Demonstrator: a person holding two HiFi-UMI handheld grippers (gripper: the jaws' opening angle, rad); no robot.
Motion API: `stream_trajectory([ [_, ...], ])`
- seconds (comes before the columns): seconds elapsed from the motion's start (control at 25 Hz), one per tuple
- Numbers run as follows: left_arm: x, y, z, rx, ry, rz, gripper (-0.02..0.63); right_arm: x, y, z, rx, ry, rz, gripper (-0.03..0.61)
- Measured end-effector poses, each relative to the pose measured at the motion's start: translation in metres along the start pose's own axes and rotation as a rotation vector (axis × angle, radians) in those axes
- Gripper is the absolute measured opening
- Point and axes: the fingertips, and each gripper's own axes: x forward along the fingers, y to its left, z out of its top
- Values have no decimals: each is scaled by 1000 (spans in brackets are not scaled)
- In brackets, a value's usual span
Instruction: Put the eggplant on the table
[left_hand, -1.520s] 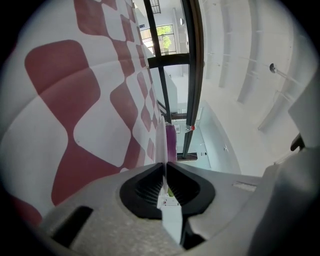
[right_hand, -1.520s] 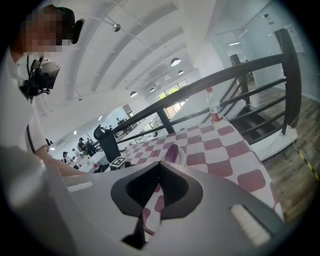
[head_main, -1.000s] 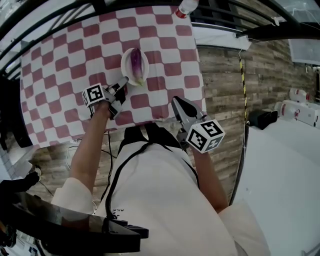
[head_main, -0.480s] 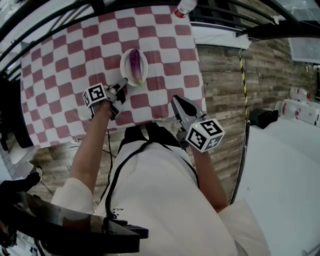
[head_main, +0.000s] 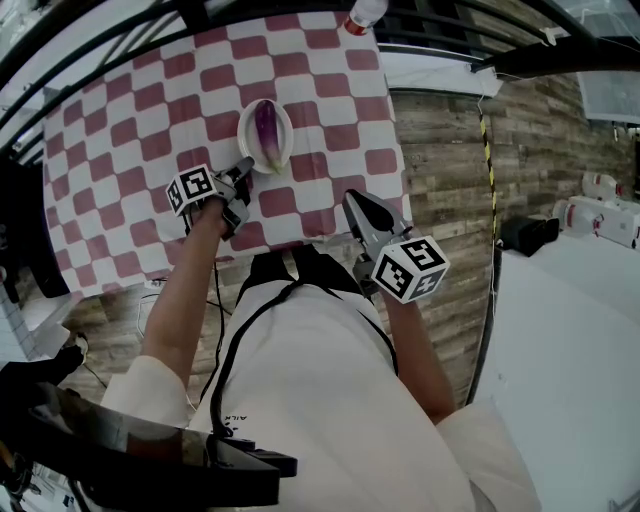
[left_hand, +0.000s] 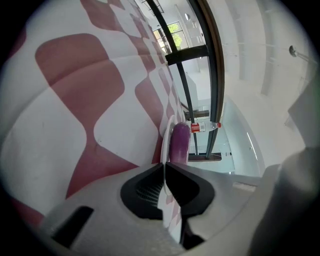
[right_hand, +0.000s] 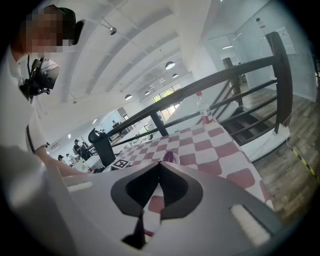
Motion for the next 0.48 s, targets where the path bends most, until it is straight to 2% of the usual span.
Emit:
stream_trajectory([
  [0.48, 3, 9, 1, 1, -17, 118, 28, -15, -9, 1, 8, -19, -11, 8],
])
